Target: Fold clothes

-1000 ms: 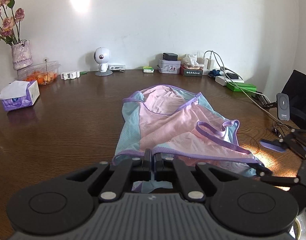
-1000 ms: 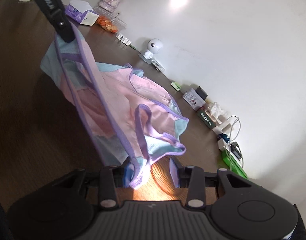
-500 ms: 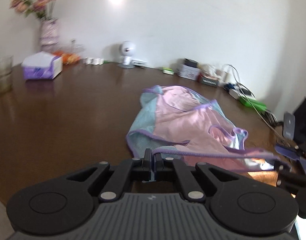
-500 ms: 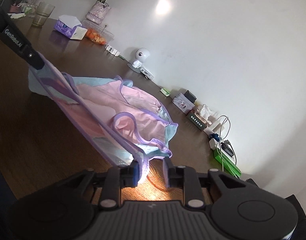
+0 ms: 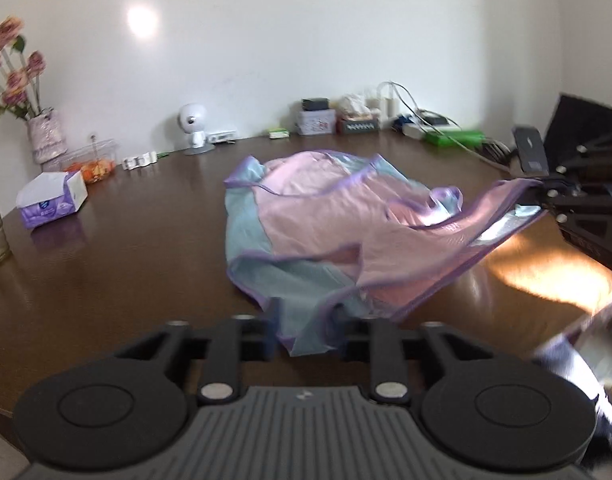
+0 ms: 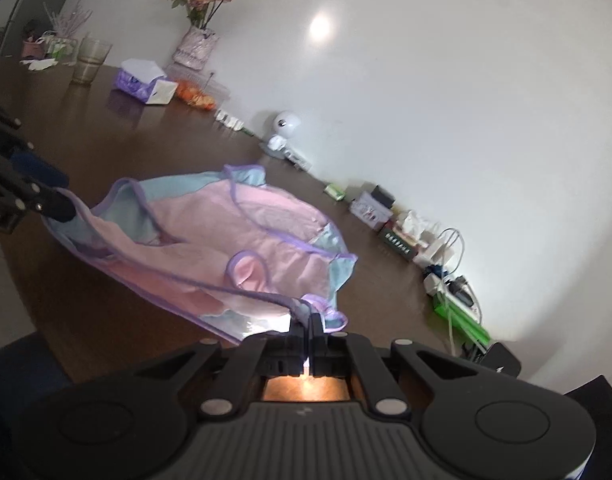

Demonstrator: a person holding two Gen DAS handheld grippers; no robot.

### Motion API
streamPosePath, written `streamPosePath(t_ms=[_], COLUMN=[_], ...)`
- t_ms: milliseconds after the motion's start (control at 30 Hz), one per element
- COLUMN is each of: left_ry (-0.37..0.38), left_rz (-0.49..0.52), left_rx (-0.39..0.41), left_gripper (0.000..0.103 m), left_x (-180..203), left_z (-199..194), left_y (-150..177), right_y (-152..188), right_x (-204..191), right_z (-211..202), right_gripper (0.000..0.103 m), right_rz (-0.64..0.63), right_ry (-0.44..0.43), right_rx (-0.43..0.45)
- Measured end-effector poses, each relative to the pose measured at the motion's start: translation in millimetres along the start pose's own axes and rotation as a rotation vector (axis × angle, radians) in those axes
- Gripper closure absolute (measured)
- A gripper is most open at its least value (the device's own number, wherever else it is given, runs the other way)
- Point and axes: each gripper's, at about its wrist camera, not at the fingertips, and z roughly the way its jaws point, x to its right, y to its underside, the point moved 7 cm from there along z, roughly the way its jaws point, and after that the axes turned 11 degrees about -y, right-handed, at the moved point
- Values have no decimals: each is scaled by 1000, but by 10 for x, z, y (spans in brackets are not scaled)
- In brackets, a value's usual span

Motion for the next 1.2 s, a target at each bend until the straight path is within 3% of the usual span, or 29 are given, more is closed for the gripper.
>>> streamPosePath(t_ms=[200,300,367,400,567,733,800,867,900,933,1033,1100,1200], left_ry=[41,88,97,93,19,-43,-48,-44,-39,-34,-17,7,69], left_rz=[188,250,256,251,86,-48,-63,-54,-50,-43,-25,-17,-14], left_rx=[65,55,10,-12,14,-9,-26,-31,-29,-28,-18,7,87], left_gripper=[52,54,88,99,101,101,101,101,100,100,100,100,100], left_x=[306,428,430,409,121,-108,-148,-150,-145,-132,-103,-131,-267], left_z=[-93,-69,8,52,56,101,138,159,161,166,204,274,479], left_y=[5,-4,35,57,-32,-114,-107,-115,-124,-138,-229,-444,-1157], right_y=[1,-68,-76,-59,130,295,323,329,324,308,247,153,-176], right_x=[-41,9,15,17,-13,-198,-239,-237,-222,-193,-88,48,446], right_z=[-45,-97,-112,-106,10,126,151,159,157,146,128,142,234], right_gripper=[103,102,102,102,102,99,92,92,93,102,102,102,102], right_rz=[26,36,37,39,51,8,-1,4,12,27,76,117,172], right_ry=[-9,-1,0,1,-13,-54,-53,-49,-48,-49,-61,-92,-167], right_rx=[21,51,58,53,-12,-73,-81,-79,-75,-66,-43,-26,31])
